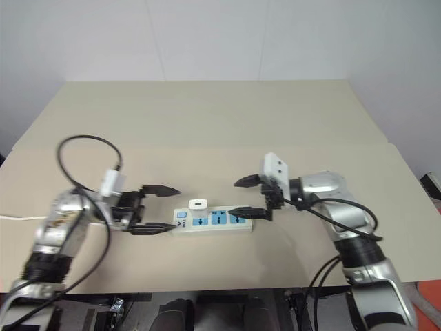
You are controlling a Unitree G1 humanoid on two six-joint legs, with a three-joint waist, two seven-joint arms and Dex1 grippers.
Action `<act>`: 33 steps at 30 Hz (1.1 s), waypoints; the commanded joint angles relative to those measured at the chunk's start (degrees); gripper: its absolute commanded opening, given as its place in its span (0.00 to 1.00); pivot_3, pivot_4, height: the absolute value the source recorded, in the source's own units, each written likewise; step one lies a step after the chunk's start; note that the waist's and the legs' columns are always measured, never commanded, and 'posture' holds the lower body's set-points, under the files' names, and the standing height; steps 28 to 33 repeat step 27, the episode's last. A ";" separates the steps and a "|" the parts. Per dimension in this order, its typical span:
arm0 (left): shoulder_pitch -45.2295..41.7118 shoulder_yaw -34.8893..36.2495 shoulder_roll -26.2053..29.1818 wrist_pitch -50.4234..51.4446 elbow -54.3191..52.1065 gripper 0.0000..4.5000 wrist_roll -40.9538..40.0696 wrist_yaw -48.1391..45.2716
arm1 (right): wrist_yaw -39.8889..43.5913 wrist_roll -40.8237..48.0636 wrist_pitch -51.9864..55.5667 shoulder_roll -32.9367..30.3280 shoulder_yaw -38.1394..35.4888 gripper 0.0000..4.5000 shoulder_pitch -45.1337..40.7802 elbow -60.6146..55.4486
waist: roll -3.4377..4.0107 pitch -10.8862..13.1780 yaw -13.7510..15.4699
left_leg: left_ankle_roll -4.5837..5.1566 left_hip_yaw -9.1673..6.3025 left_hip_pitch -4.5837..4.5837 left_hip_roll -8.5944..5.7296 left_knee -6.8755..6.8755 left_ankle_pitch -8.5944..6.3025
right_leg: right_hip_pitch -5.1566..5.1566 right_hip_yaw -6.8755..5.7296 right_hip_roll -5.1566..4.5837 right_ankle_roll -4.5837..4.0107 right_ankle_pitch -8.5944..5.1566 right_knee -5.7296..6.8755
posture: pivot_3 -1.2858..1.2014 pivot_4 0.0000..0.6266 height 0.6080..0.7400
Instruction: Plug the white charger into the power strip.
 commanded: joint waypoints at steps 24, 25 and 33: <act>14.77 11.45 14.86 -0.22 -1.54 0.99 -2.52 -1.99 | 7.60 2.04 -7.58 -22.58 -14.30 1.00 17.85 -6.52 | 0.20 0.53 0.06 | 0.01 0.05 0.00 0.02 -0.04 -0.01 | 0.00 0.01 -0.01 -0.03 -0.02 -0.10 | 0.52 0.24 1.00; 14.89 11.53 14.84 -0.28 -1.68 0.99 -2.46 -1.83 | 7.21 1.86 -7.48 -22.21 -13.73 1.00 17.26 -6.34 | 0.20 0.53 0.07 | 0.01 0.05 0.01 0.02 -0.04 -0.01 | 0.01 0.01 -0.01 -0.03 -0.02 -0.09 | 0.52 0.24 1.00; 15.13 11.82 14.83 -0.23 -2.10 0.99 -2.47 -1.28 | 6.26 1.42 -7.26 -21.21 -12.64 1.00 16.02 -5.88 | 0.20 0.53 0.11 | 0.01 0.05 0.01 0.01 -0.04 -0.01 | 0.02 0.00 -0.01 -0.03 -0.02 -0.08 | 0.52 0.24 1.00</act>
